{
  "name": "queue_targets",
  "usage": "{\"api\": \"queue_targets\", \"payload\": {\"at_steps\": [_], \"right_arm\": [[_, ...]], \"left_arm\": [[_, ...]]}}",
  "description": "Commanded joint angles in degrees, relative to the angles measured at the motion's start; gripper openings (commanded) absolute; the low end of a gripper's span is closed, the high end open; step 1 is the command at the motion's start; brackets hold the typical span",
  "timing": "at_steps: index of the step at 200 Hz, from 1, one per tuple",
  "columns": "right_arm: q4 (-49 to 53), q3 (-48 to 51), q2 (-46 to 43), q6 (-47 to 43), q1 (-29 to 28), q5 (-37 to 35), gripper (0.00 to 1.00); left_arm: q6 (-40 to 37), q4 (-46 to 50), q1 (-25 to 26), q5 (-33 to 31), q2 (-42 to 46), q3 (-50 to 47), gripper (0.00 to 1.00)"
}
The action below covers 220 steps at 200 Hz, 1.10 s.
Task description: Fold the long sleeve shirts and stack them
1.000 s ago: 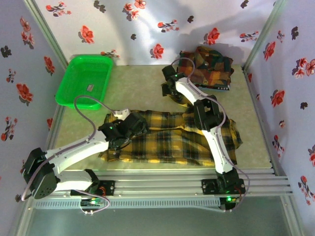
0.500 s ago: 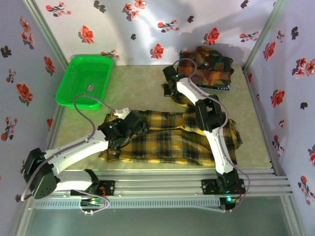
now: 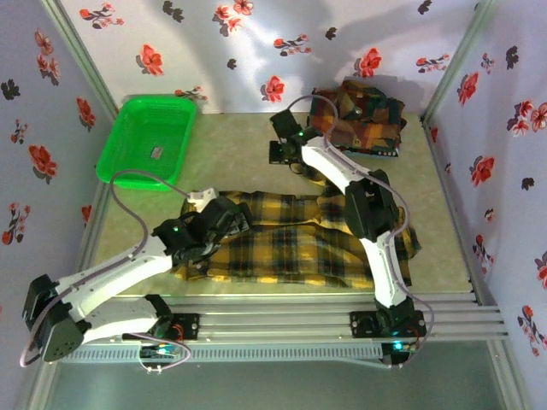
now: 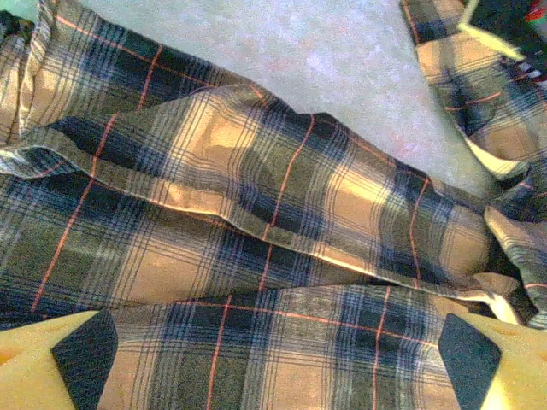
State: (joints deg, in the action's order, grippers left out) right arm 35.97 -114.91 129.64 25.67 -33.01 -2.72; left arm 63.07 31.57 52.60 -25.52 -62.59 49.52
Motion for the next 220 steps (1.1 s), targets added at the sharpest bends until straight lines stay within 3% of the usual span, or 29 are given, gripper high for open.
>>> {"api": "queue_targets", "payload": {"at_steps": [1,52,115,149,172,196,220], "right_arm": [[-2.00,2.91,-2.53,2.01,-1.47,0.10,0.00],[3.70,2.86,-5.23,-2.98,-3.98,-1.21,0.00],[5.32,12.11,-15.47,-9.05,-3.43,-4.16,0.00],[5.09,15.42,-24.10,-11.39,-2.32,3.61,0.00],[5.52,21.17,-30.24,-11.60,-2.64,13.81,0.00],[5.13,28.06,-35.75,-10.69,-5.47,23.55,0.00],[6.80,31.68,-39.72,-10.90,-10.13,26.34,0.00]], "left_arm": [[-1.42,2.38,-0.33,-1.40,2.51,-0.78,1.00],[-0.76,1.58,-0.39,-0.86,2.94,-2.49,1.00],[-0.01,-2.11,0.06,0.05,-3.08,-0.32,1.00],[0.54,2.98,0.05,-0.21,-8.51,5.72,1.00],[0.42,4.17,-0.27,-0.61,-8.45,8.20,1.00],[3.41,8.93,-0.68,-3.46,-5.07,9.45,1.00],[9.99,15.89,-1.05,-8.45,1.69,8.27,1.00]]}}
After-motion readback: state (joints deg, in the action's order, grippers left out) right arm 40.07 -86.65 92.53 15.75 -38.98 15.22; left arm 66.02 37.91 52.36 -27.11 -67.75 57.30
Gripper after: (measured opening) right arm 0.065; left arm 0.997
